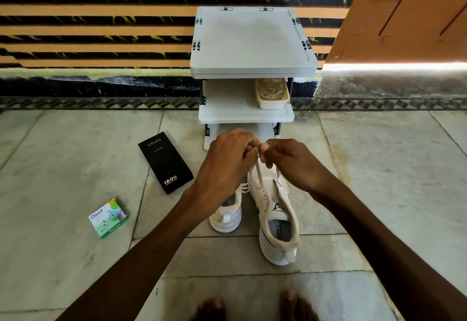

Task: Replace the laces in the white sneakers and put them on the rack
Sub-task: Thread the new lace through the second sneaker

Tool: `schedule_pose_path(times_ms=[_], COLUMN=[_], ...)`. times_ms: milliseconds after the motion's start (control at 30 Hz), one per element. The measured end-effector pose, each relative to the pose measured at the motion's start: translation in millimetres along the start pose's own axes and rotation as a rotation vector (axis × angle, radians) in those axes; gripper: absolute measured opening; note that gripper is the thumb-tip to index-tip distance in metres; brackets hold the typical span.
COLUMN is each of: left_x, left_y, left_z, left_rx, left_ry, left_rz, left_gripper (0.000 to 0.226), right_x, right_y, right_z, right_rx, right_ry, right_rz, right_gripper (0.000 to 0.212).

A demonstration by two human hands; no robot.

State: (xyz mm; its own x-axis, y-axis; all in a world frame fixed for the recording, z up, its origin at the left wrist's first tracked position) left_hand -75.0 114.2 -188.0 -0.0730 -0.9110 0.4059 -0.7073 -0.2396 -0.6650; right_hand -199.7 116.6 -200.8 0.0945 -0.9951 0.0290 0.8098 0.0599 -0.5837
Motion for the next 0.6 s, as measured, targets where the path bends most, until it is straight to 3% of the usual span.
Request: schedule_pose_path(times_ms=[133,433,600], left_x=[6.7,17.3,12.3], left_y=[3.7,-5.0,-10.1], left_z=[17.4,147.7,169.6], left_rx=[0.092,0.297,0.341], left_ry=[-0.036,-0.357,-0.488], left_rz=[-0.028,-0.071,-0.076], left_gripper=[0.009,0.018,0.020], right_x=[-2.6,-10.7,-10.4], right_y=[-7.1,-32.4,-24.7], right_z=[5.2,13.9,7.0], right_rx=[-0.073,-0.132,-0.177], right_ry=[-0.026,-0.056,-0.061], right_rz=[-0.028,-0.051,0.002], right_gripper=[0.038,0.038,0.042])
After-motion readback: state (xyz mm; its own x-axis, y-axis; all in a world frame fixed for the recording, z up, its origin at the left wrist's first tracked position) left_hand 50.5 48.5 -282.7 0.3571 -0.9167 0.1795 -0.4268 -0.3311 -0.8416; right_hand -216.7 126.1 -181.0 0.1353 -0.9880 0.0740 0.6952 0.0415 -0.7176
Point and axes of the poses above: each hand's wrist, its own x-axis towards the middle knuckle, its own y-axis out of the palm, z = x × y, the point moved 7 cm from there along x, towards the middle knuckle, and after that the axes turned 12 degrees about -z, right-handed, at the moved point
